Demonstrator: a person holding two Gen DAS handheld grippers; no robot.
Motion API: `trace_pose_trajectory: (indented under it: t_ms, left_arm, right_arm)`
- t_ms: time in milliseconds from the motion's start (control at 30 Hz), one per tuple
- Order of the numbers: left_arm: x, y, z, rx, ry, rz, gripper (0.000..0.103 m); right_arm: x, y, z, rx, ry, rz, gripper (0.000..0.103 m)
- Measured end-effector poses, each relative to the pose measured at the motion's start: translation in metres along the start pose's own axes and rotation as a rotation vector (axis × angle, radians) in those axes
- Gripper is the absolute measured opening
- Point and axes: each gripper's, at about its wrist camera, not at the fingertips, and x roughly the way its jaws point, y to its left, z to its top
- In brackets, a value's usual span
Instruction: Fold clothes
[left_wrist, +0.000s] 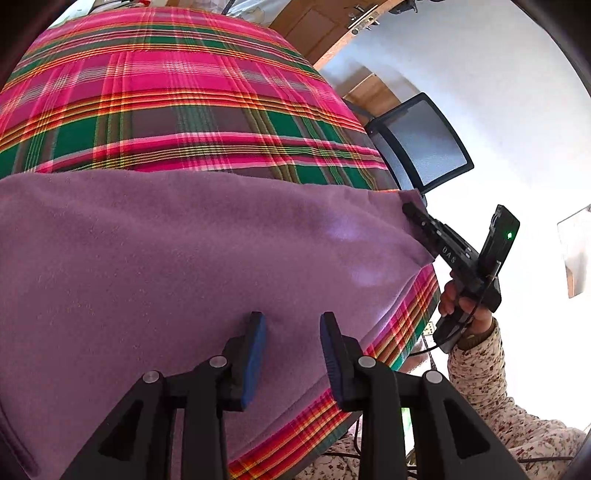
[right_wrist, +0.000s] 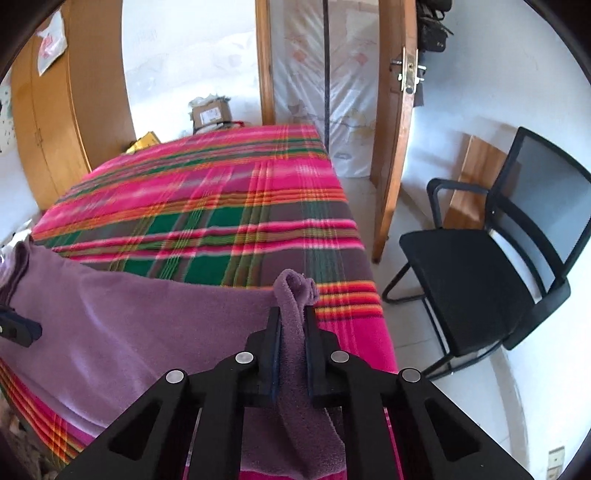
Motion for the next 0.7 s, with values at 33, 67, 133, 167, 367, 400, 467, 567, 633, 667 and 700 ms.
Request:
trace_pose_trajectory:
  t_ms: [33,67,133,167,367,400,467,567,633,667,700]
  left_arm:
    - [0.000,0.001,0.000,-0.002,-0.001,-0.004,0.032]
    - [0.000,0.001,0.000,-0.003,-0.002,-0.008,0.032]
    - [0.000,0.002,-0.001,-0.004,-0.004,-0.013,0.032]
    - [0.000,0.002,-0.001,-0.003,-0.005,-0.014,0.032]
    - [-0.001,0.001,-0.001,0.001,-0.009,-0.012,0.032]
    - [-0.001,0.001,-0.001,0.002,-0.009,-0.011,0.032]
    - [-0.001,0.000,-0.001,0.005,-0.010,-0.007,0.032]
    - [-0.001,-0.001,-0.002,0.011,-0.010,-0.011,0.032]
    - [0.000,-0.002,-0.003,0.015,-0.006,-0.018,0.032]
    - [0.001,-0.003,-0.003,0.019,-0.002,-0.022,0.032]
    - [0.001,-0.004,-0.004,0.024,0.002,-0.024,0.032]
  right_arm:
    - [0.000,-0.004,0.002,0.010,-0.007,0.001,0.010]
    - [0.000,-0.007,0.004,0.020,-0.013,0.002,0.010]
    - [0.003,-0.011,0.008,0.033,-0.010,-0.008,0.010]
    - [0.009,-0.011,0.009,0.032,0.011,-0.003,0.010]
    - [0.015,-0.018,0.008,0.060,0.034,-0.011,0.016]
    - [0.014,-0.019,0.007,0.064,0.036,-0.012,0.020]
    - [0.012,-0.020,0.007,0.063,0.041,-0.037,0.025]
    - [0.001,-0.015,0.009,0.047,0.021,-0.096,0.025]
    - [-0.008,-0.013,0.009,0.046,-0.003,-0.111,0.027]
    - [-0.014,-0.012,0.009,0.052,-0.016,-0.109,0.027]
    - [-0.019,-0.009,0.007,0.051,-0.023,-0.094,0.027]
